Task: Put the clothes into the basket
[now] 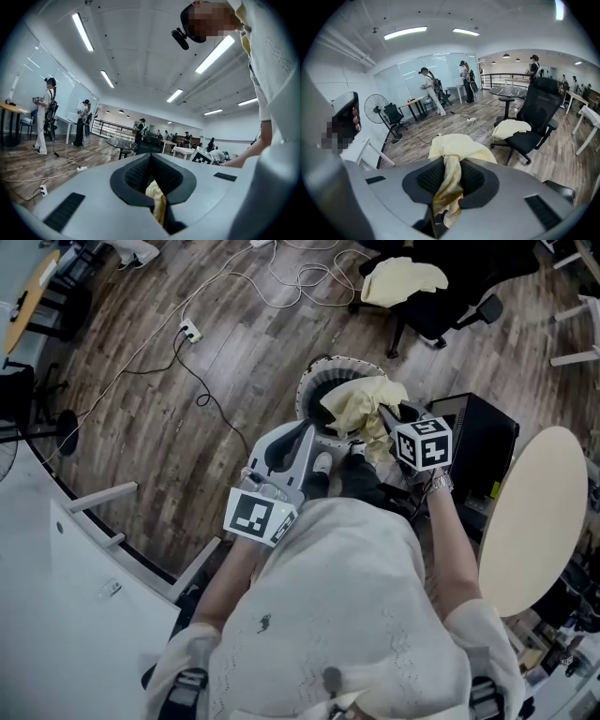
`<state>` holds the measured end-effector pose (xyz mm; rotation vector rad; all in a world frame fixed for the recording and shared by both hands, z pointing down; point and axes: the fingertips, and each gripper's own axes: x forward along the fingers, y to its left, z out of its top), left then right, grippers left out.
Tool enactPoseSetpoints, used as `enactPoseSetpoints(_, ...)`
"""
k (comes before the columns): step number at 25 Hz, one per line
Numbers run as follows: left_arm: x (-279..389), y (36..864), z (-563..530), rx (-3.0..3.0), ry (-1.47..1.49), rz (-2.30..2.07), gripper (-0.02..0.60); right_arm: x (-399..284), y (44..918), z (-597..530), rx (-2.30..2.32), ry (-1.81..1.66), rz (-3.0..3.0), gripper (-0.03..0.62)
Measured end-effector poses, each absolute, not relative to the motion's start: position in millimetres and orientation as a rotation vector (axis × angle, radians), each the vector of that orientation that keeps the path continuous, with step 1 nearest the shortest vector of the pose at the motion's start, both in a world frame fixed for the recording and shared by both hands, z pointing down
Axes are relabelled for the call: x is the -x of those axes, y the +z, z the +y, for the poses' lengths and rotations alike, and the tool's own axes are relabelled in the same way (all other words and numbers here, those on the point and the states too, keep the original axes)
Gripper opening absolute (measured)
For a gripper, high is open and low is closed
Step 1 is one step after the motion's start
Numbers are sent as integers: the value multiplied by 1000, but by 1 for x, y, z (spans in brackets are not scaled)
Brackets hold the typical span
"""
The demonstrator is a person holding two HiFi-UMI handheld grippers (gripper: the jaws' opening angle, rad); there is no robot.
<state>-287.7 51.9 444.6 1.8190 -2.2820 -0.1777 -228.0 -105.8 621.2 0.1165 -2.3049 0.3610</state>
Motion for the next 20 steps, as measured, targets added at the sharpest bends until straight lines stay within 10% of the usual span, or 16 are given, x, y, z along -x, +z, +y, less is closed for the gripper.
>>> enactPoseSetpoints(20, 288, 454, 62, -1792, -177, -2283, 20, 239, 690, -98, -48, 399, -2139, 89)
